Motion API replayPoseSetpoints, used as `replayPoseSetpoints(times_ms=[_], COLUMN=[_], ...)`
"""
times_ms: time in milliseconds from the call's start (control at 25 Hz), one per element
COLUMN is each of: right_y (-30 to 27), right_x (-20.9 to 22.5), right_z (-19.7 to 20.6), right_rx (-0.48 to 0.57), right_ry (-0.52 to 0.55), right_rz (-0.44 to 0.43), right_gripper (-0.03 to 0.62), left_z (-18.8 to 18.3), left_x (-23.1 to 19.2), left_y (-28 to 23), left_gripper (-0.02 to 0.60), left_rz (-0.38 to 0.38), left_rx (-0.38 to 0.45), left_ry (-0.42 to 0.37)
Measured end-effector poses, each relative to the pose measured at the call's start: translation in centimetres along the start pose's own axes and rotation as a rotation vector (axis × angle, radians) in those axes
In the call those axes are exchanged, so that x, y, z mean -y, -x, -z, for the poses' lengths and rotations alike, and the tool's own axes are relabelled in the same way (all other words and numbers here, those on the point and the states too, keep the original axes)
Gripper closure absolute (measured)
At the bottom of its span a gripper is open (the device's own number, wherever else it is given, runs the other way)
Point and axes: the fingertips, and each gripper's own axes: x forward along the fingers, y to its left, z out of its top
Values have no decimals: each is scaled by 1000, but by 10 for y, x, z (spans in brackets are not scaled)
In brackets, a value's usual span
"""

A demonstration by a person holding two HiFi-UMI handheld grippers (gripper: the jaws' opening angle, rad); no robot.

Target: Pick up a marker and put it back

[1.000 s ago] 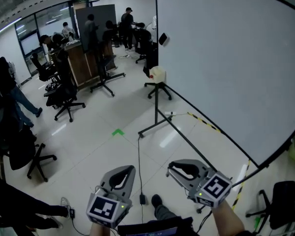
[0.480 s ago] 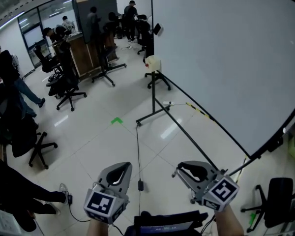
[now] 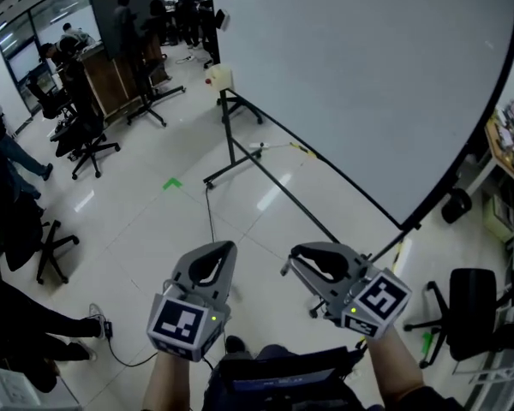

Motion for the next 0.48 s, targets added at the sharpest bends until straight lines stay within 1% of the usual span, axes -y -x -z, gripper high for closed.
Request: replayPoseSetpoints(times_ms=[120,200,360,480], right_y=[6,4,-11,-26], right_x=[4,6,11,12], right_z=[6,7,3,1], right_rx=[-16,-20,-15,-14], right_ry=[-12,-10,0,7], right_rz=[3,5,3,-1], right_gripper=[511,511,511,511], left_z=[3,3,-1,-5], left_x=[14,13,-6,-20], left_y=[-8,-9,-13,-16], left_gripper=[581,581,581,581], left_rz=[29,29,20,38], left_rx=[-12,-13,6,30], left_ry=[-1,1,9,6])
